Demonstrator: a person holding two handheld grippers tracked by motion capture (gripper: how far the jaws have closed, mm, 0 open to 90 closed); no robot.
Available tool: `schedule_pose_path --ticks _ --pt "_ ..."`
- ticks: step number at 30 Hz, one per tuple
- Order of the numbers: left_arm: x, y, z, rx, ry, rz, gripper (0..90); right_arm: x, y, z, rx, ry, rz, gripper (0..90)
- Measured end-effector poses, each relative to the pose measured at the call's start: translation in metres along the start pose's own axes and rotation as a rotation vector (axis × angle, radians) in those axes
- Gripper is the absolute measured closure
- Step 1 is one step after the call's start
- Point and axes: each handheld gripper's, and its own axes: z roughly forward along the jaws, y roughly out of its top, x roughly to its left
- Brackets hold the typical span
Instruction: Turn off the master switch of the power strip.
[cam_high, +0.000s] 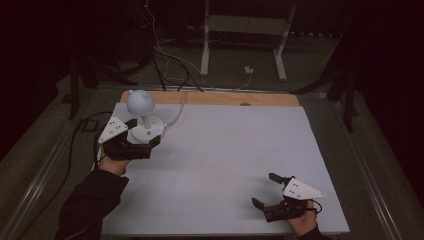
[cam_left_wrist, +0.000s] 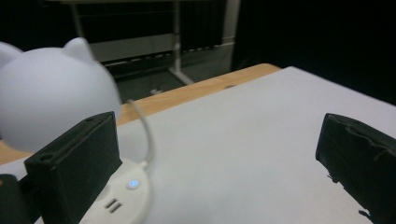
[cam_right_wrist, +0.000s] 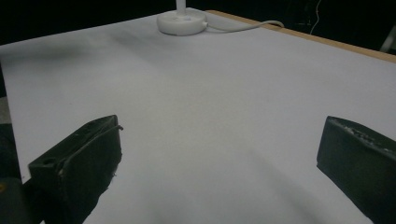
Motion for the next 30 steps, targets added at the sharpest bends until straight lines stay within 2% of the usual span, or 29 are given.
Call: schedule_pose_path --ticks 2,5,6,9,11,16,18,21,25,30 --pt "0.003 -0.002 0.004 0.002 0.003 -0.004 0.3 0.000 0.000 0.000 -0.001 -0.001 -0.003 0.0" --pt "0.009 -0.005 0.009 0.012 0.044 -0.014 0.3 0.000 0.000 0.000 -0.002 -0.002 -0.001 0.0" --pt "0.011 -0.006 0.011 0.014 0.052 -0.025 0.3 0.000 0.000 0.000 -0.002 -0.001 -0.001 0.0" --pt "0.014 -0.009 0.017 0.034 0.064 -0.022 0.3 0.000 0.000 0.000 -0.002 0.001 -0.001 0.0" --pt "0.016 -0.011 0.021 0.041 0.062 -0.029 0.3 0.000 0.000 0.000 -0.001 0.000 -0.001 0.0" --pt "0.016 -0.018 0.031 0.067 0.083 -0.014 0.3 0.001 0.002 -0.001 -0.013 0.008 0.008 0.0" --pt "0.015 -0.023 0.038 0.086 0.081 -0.028 0.3 0.003 0.003 -0.002 -0.016 0.010 -0.001 0.0" --pt "0.014 -0.025 0.042 0.097 0.073 -0.025 0.3 0.002 0.002 -0.002 -0.012 0.008 0.001 0.0" --pt "0.014 -0.029 0.052 0.111 0.090 -0.023 0.3 0.001 0.002 -0.002 -0.014 0.009 0.005 0.0" --pt "0.017 -0.032 0.061 0.132 0.087 -0.029 0.3 0.001 0.001 -0.002 -0.011 0.010 0.003 0.0"
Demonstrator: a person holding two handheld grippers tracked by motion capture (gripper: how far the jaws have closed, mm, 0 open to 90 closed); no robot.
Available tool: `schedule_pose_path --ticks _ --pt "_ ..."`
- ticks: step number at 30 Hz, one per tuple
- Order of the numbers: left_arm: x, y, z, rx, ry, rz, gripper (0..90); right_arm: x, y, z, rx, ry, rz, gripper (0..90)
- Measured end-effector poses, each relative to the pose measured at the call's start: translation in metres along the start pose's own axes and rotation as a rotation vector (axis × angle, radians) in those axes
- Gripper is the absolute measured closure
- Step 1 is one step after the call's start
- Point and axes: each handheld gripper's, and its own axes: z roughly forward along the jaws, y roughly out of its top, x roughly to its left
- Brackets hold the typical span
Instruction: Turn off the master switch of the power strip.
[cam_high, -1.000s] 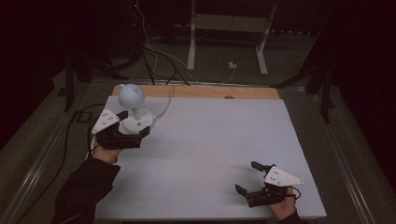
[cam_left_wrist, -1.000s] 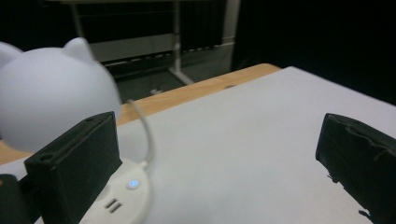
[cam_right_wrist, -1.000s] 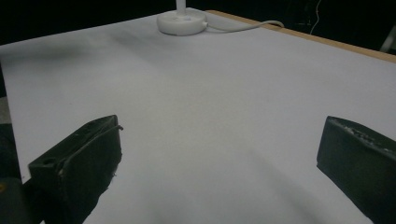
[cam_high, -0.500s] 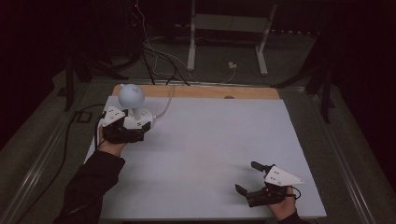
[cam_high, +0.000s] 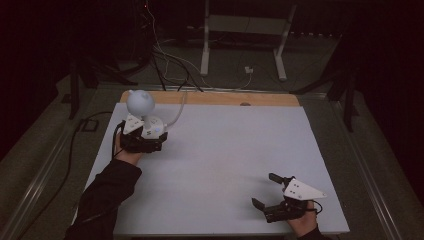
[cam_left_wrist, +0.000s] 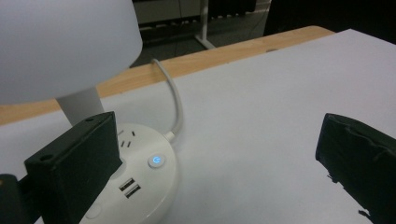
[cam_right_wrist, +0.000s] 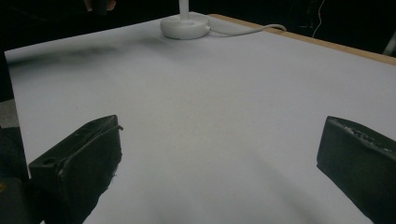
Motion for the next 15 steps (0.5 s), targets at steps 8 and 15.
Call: schedule_pose_path --ticks 8,15 --pt "-0.001 0.000 0.011 0.025 0.023 0.024 0.4 -0.001 0.000 0.000 0.001 0.002 0.003 0.0" --pt "-0.002 0.001 0.020 0.096 0.027 0.028 1.3 -0.001 -0.001 0.000 0.003 0.002 0.007 0.0"
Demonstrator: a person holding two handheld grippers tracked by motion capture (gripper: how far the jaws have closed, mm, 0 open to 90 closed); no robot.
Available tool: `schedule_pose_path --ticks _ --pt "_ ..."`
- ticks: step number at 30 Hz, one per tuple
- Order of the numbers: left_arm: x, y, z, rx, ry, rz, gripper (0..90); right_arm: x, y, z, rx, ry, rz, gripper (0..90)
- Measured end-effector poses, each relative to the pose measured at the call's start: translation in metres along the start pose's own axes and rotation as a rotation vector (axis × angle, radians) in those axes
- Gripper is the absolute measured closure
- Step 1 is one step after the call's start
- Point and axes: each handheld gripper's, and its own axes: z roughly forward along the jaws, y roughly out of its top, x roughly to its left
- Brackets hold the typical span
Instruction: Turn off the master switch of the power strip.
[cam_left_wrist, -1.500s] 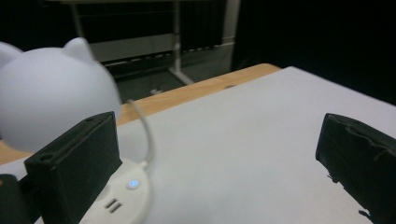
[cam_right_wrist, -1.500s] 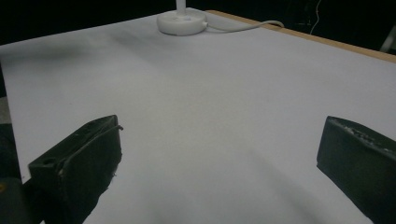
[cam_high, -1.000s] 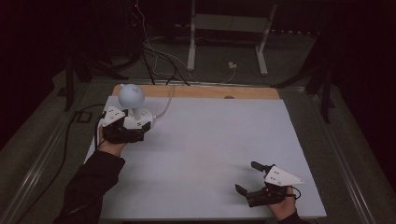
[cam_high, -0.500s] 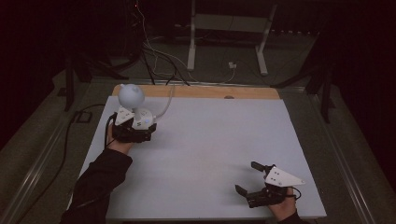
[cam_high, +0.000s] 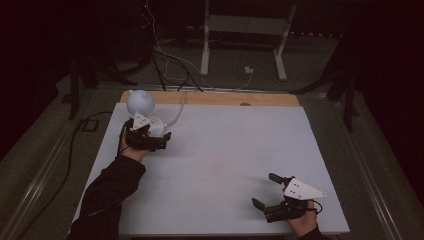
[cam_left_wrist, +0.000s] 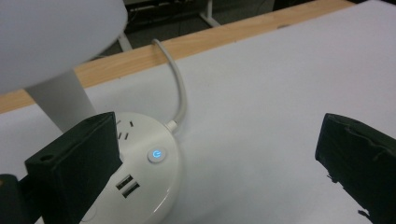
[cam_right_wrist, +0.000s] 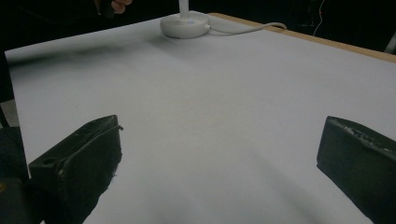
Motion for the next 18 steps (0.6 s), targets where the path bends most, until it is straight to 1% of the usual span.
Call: schedule_pose_path --ticks 1,2,3,4,5,8,9,11,12,14,15,16,17,18 --pt "0.000 0.000 0.001 0.007 -0.012 -0.002 2.9 0.000 0.000 0.000 0.000 0.000 0.001 0.0" --pt "0.000 0.000 0.001 0.007 -0.012 -0.002 2.9 0.000 0.000 0.000 0.000 0.000 0.001 0.0" --pt "-0.001 0.000 0.004 0.020 -0.024 -0.004 2.9 0.000 0.000 0.000 0.000 0.000 0.001 0.0" --pt "-0.001 0.000 0.004 0.020 -0.024 -0.004 2.8 0.000 0.000 0.000 0.000 0.000 0.002 0.0" --pt "-0.001 0.000 0.006 0.033 -0.028 -0.016 2.5 0.000 0.000 0.000 0.000 0.000 0.002 0.0" --pt "-0.001 0.000 0.009 0.042 -0.035 -0.011 3.1 0.000 0.000 0.000 0.001 0.000 0.004 0.0" --pt "-0.002 0.000 0.010 0.047 -0.031 0.010 4.0 0.000 0.000 0.000 0.001 0.000 0.002 0.0" --pt "-0.002 0.000 0.011 0.046 -0.025 0.013 4.2 -0.001 0.000 0.000 0.001 0.003 0.007 0.0" --pt "-0.001 0.001 0.011 0.042 -0.019 0.004 5.5 -0.001 0.000 0.000 -0.001 0.005 0.011 0.0" --pt "-0.001 0.001 0.011 0.043 -0.017 0.004 6.4 -0.001 0.000 -0.001 -0.004 0.004 0.014 0.0" --pt "-0.001 0.001 0.011 0.032 0.009 0.012 8.8 -0.001 0.000 -0.001 -0.004 0.003 0.015 0.0" --pt "-0.001 0.001 0.011 0.032 0.009 0.012 9.0 -0.001 0.000 -0.001 -0.003 0.002 0.013 0.0" --pt "-0.001 0.001 0.011 0.033 0.020 0.016 9.0 -0.002 0.000 -0.001 -0.003 0.003 0.014 0.0" --pt "0.000 0.001 0.012 0.032 0.024 0.011 9.3 -0.002 0.000 -0.001 -0.002 0.003 0.014 0.0"
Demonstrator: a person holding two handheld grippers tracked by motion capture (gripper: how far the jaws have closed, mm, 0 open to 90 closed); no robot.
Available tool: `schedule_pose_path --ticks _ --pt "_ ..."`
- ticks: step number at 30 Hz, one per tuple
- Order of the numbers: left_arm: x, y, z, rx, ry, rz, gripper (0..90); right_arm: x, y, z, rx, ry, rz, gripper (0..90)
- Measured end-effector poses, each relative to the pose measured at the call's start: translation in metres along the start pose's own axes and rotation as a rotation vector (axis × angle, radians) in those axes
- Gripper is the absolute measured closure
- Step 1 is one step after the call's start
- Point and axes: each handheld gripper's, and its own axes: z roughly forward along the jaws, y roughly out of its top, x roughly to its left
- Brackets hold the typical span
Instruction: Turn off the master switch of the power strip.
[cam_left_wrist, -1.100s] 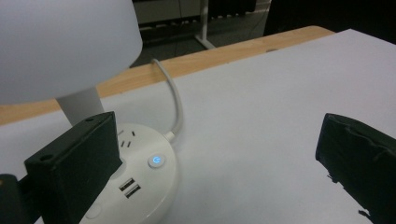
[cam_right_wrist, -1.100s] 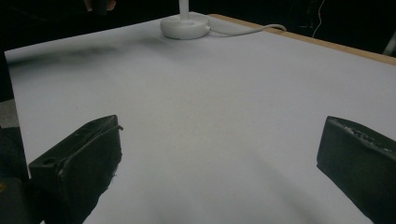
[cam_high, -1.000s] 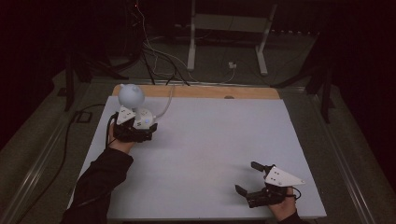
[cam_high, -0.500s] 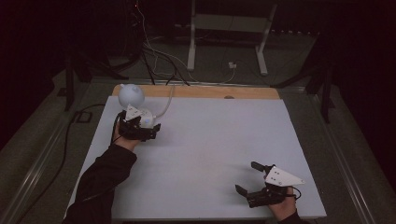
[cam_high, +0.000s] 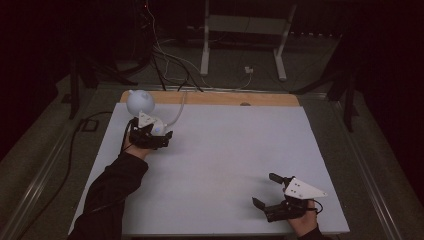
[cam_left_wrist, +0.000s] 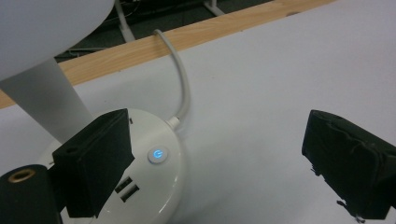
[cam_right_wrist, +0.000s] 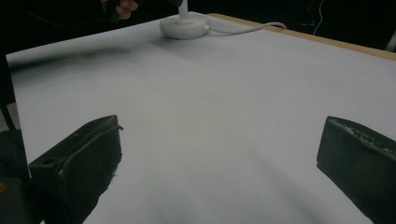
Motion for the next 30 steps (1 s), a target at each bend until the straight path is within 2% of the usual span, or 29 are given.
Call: schedule_pose_path --ticks 2,5,8,12,15,16,18,23,28,30 --pt "0.001 0.000 0.000 -0.002 0.011 -0.017 14.8 0.000 0.000 0.000 0.001 -0.001 -0.002 0.0" --pt "0.003 0.000 0.002 0.011 0.024 -0.021 17.8 0.000 0.000 0.001 0.002 0.000 -0.004 0.0" --pt "0.002 0.001 0.003 0.009 0.047 -0.021 25.8 0.000 0.000 0.001 0.001 -0.001 -0.002 0.0" --pt "0.001 0.001 0.003 0.010 0.064 -0.002 43.8 0.000 0.000 0.000 0.002 -0.003 -0.005 0.0" --pt "0.002 0.000 0.004 0.011 0.074 -0.004 50.1 0.000 0.000 0.000 0.001 -0.003 -0.002 0.0" --pt "0.003 0.000 0.005 0.016 0.093 0.003 58.7 -0.001 0.000 0.001 0.002 -0.002 -0.002 0.0" --pt "0.004 -0.001 0.005 0.015 0.092 -0.001 64.8 0.000 0.000 0.001 0.002 -0.001 -0.002 0.0" --pt "0.004 -0.001 0.007 0.011 0.108 0.019 74.0 -0.001 0.000 0.000 0.003 -0.002 0.002 0.0" --pt "0.005 -0.003 0.011 0.029 0.117 0.030 82.0 -0.001 0.000 0.000 0.002 -0.001 0.003 0.0" --pt "0.007 -0.003 0.013 0.038 0.125 0.020 87.3 -0.001 0.000 0.000 0.000 -0.003 0.001 0.0"
